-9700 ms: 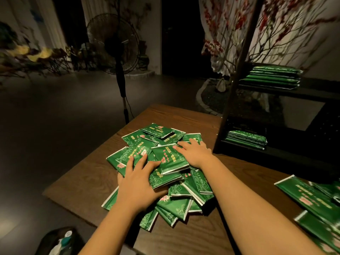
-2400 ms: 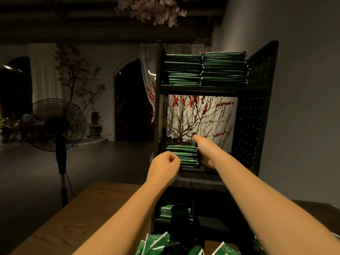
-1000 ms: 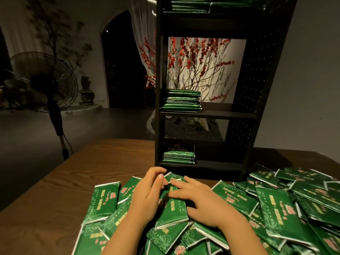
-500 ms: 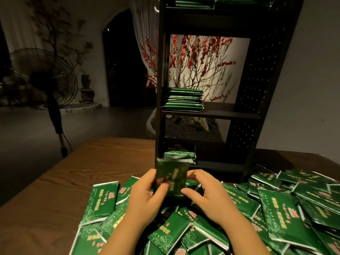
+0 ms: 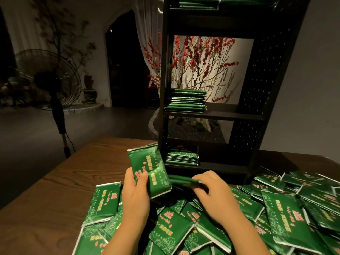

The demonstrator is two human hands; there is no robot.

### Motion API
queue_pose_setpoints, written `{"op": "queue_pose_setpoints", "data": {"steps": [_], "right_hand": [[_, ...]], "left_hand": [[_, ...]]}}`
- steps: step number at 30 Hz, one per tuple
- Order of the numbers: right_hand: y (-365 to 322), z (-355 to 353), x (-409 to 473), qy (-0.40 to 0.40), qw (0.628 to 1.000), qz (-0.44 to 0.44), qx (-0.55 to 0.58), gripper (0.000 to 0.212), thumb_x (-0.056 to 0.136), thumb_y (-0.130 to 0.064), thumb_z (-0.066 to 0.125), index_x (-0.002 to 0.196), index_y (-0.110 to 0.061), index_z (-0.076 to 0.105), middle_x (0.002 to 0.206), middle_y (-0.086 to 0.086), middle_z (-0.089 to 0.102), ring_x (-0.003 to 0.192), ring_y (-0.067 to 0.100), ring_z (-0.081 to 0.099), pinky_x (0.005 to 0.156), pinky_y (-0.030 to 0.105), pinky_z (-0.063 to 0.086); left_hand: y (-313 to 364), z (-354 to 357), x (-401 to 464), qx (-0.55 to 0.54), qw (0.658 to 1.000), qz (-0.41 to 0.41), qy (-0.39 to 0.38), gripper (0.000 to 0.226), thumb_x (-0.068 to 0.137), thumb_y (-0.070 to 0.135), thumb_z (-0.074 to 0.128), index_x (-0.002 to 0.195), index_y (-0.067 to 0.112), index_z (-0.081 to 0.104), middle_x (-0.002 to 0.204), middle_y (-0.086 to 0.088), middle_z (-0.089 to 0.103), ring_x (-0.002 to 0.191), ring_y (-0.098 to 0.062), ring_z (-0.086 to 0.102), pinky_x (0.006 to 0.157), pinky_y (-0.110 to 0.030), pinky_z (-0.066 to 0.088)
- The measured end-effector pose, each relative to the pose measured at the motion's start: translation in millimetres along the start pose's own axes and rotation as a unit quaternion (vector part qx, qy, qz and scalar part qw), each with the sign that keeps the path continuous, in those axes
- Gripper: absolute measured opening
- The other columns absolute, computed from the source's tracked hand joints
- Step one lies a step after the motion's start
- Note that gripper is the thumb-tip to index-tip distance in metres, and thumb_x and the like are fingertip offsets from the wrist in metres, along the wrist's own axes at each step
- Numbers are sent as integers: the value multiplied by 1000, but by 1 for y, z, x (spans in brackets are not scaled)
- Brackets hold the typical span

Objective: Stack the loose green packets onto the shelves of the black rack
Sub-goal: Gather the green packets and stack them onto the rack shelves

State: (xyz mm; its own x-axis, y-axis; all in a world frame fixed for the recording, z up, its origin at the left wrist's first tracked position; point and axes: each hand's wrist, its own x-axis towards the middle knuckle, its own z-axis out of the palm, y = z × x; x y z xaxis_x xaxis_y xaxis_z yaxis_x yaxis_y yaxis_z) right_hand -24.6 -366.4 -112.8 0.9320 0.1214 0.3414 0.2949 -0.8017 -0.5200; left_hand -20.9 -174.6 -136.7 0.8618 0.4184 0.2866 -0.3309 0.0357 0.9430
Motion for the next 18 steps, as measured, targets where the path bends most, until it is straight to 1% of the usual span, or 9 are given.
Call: {"op": "queue_pose_setpoints", "data": {"steps": [2,4,6,8,11,13,14,16,18], "right_hand": [[1,-5,2,83,989,31,118,18,97,-21,57,90,-38,59,96,-12,58,84,2,57,63,11,39],[1,-8,2,141,945,88,283,14,96,-18,59,94,-31,63,90,-10,68,82,7,65,61,11,45],[0,-11,3,144,889,129,414,13,94,-17,62,100,-28,66,93,-7,74,91,10,69,77,26,54],[-1,-11,3,114,858,146,478,17,94,-17,62,107,-27,65,103,-5,74,102,18,68,94,45,52],[-6,-8,1,70,846,159,504,19,94,-18,61,112,-23,65,107,-2,74,106,22,67,101,52,47],[-9,-4,0,47,863,161,476,16,95,-21,60,110,-24,65,105,-3,74,104,21,68,100,52,49],[-11,-2,-1,37,874,157,457,14,95,-23,60,108,-24,65,103,-4,75,102,20,69,98,52,50],[-14,2,-2,14,886,149,439,12,96,-23,59,107,-24,65,101,-3,75,96,18,71,94,50,53],[-18,4,-4,-14,890,141,434,14,96,-22,60,110,-24,61,101,-4,74,94,16,71,91,48,55]], "left_hand": [[1,-1,4,-9,999,-33,39,16,102,20,47,115,16,56,108,-6,65,104,-30,60,88,-46,46],[4,-2,6,-29,995,-68,70,21,102,20,48,119,10,51,107,-9,62,98,-29,59,77,-40,44],[6,-1,5,-15,995,-74,59,17,100,21,51,115,11,51,101,-12,62,89,-28,59,73,-40,44],[7,3,-1,14,998,-67,12,11,99,23,54,108,18,51,98,-17,62,85,-32,61,77,-46,50],[3,9,-14,31,992,-106,-64,52,92,47,58,136,24,43,135,-17,54,120,-34,56,102,-55,45],[10,19,-17,8,986,-146,-82,62,91,62,50,146,39,32,156,9,34,142,-23,36,118,-46,27],[17,22,-18,0,986,-150,-78,56,100,53,42,150,33,26,153,16,28,144,-20,33,119,-40,24],[14,22,-17,-36,980,-175,-86,38,107,32,37,138,12,43,138,-1,53,126,-31,53,108,-43,40],[22,26,-26,-35,968,-209,-132,35,97,42,54,100,7,49,93,-9,60,81,-28,61,78,-44,52]]}}
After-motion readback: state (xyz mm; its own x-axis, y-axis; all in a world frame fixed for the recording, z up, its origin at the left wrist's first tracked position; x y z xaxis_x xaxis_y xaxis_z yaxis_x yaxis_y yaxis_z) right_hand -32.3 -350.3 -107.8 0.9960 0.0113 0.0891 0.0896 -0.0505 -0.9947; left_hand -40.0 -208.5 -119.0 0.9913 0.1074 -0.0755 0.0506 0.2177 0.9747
